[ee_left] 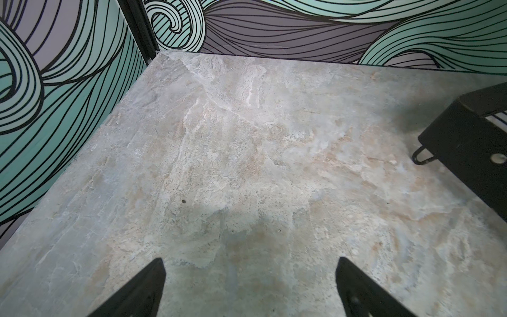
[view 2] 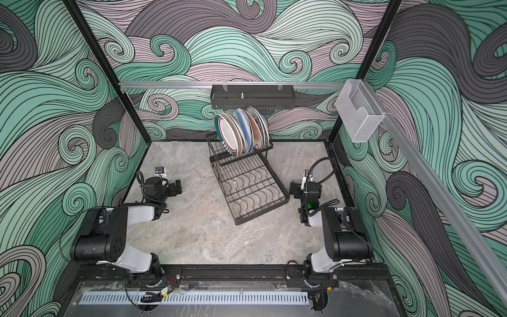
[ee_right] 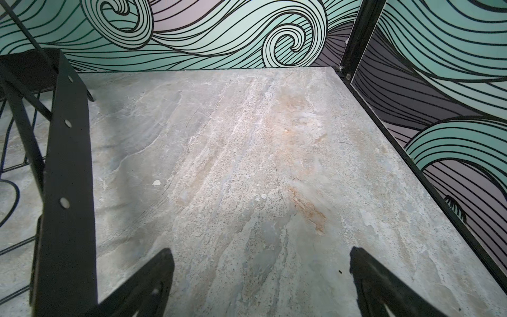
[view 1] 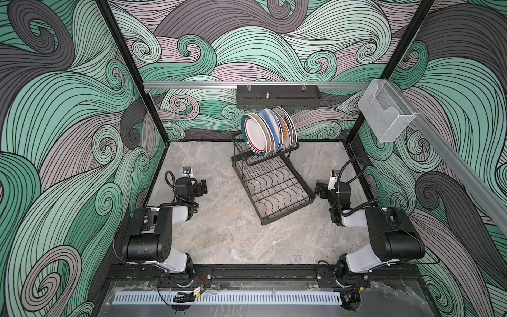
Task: Load plates into a dish rack
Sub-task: Reset both arms
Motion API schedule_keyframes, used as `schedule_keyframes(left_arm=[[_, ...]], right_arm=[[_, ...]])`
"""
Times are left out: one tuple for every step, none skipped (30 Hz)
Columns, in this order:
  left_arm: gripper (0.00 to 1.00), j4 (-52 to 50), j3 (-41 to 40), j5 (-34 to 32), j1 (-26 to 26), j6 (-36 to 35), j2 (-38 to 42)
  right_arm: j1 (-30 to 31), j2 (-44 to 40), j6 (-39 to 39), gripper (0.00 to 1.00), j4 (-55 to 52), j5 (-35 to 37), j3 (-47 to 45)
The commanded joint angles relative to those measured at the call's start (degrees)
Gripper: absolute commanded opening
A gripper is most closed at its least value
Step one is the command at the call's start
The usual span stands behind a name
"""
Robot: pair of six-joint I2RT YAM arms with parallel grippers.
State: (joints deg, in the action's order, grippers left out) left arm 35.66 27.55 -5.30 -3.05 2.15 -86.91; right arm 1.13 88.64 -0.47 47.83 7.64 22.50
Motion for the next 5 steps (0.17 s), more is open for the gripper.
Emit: schedule_keyframes(left_arm=[[0.99, 1.6, -0.1, 0.8, -0.1, 0.5, -0.6], [0.99, 1.7, -0.1, 0.8, -0.1, 0.5, -0.6], [0.99, 1.8, -0.2, 0.8, -0.1, 0.5, -0.6], [0.99, 1.7, -0.3, 0.8, -0.2, 0.5, -0.6], [0.99, 1.7, -0.2, 0.8, -0.1, 0.5, -0.6]], right_arm=[[0.9, -0.5, -0.5, 1.0, 1.1, -1.6, 0.5], [0.9, -0.6, -0.4, 1.0, 1.0, -1.6, 0.5], [0.9, -0.5, -0.4, 1.0, 1.1, -1.7, 0.4], [1.0, -0.6, -0.4, 1.0, 1.1, -1.6, 0.4], [1.0, -0.5, -0.4, 1.0, 1.2, -1.6, 0.4]])
